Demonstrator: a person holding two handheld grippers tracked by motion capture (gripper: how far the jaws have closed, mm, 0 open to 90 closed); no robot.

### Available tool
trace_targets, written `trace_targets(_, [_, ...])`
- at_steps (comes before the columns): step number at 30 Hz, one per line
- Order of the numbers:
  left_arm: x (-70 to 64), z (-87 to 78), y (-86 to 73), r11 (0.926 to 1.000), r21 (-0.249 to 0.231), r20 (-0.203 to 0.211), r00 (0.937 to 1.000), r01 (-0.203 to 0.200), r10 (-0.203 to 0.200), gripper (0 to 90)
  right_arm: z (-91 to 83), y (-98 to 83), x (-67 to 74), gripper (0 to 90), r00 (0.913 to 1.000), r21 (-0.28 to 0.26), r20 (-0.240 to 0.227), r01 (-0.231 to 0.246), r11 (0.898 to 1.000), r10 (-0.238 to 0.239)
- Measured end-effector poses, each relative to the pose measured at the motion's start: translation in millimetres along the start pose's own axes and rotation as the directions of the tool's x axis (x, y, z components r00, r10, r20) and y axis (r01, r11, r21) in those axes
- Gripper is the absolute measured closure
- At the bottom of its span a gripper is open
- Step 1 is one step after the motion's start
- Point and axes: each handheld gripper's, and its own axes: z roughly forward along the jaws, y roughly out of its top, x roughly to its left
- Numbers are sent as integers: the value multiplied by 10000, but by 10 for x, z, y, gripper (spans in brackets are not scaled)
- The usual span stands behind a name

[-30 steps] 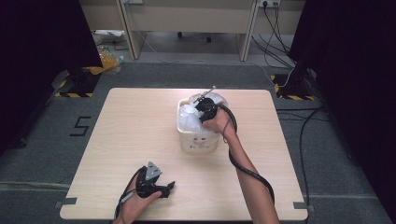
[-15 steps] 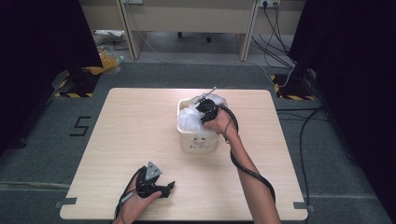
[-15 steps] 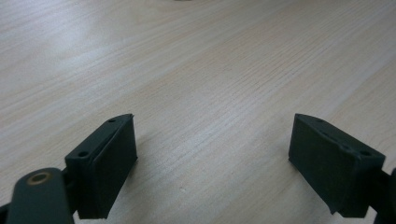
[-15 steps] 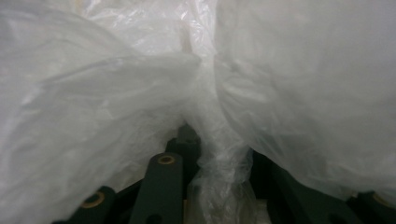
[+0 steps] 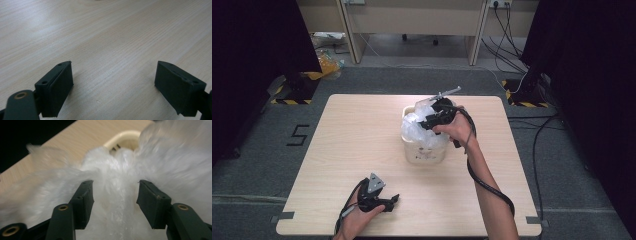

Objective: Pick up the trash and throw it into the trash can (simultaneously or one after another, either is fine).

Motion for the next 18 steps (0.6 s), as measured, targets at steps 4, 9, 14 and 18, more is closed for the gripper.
trace_targets(4, [1,-2,1,10000,20,12,10000,-1,1,145,-285,83,55,438,9996,-853,55,266,9960,-262])
trace_targets(9, [1,-1,1,10000,17,6,10000,4,-4,145,-573,93,57,432,9982,-1322,489,400,9904,-337])
trace_targets(14, [0,0,0,10000,-3,-8,10000,11,-11,145,-763,-16,-8,431,9968,-1547,752,390,9872,-276])
trace_targets(18, [-2,0,1,10000,13,-47,10000,2,-2,143,-861,-125,-48,423,9949,-1587,949,484,9861,-336])
